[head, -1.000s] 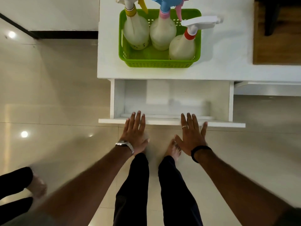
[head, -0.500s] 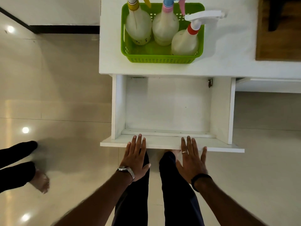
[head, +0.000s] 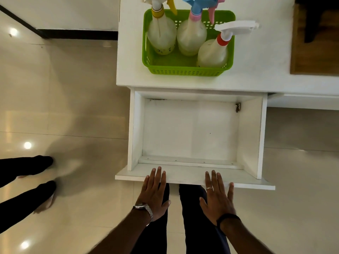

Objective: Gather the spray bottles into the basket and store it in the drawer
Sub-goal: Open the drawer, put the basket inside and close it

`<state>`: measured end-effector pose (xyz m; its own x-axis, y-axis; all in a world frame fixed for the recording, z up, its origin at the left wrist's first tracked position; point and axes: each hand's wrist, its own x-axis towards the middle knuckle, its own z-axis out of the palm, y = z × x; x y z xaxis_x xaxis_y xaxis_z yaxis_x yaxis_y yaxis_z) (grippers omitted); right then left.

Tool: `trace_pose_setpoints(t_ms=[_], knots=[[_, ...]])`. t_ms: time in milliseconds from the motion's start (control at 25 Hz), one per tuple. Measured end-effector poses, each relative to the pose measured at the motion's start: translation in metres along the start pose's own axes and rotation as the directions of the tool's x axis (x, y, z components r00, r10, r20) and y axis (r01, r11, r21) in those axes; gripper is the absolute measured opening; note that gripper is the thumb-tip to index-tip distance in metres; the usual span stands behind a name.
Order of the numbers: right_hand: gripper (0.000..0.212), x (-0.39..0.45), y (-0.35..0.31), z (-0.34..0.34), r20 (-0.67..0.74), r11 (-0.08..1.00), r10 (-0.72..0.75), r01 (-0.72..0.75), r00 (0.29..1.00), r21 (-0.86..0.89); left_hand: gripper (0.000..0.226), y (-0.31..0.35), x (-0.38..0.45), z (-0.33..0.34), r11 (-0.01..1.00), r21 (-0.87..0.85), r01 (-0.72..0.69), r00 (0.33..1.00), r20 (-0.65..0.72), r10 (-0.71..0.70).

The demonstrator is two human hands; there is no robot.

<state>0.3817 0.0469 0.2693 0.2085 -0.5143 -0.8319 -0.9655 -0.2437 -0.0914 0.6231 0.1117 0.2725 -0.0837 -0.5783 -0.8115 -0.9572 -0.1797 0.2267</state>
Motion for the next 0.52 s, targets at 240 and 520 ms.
trace_pose_setpoints(t_ms=[240, 520], knots=[[0.089, 0.001, -0.001, 0.0, 0.016, 0.999, 0.024, -0.023, 1.0, -0.037, 0.097, 0.003, -0.004, -0.008, 1.0, -0.016, -0.004, 1.0, -0.013, 0.004], [0.076, 0.038, 0.002, -0.071, -0.433, 0.984, -0.111, 0.16, 0.895, 0.079, 0.083, -0.023, 0.036, -0.072, 0.996, -0.002, -0.091, 0.907, -0.412, 0.082]])
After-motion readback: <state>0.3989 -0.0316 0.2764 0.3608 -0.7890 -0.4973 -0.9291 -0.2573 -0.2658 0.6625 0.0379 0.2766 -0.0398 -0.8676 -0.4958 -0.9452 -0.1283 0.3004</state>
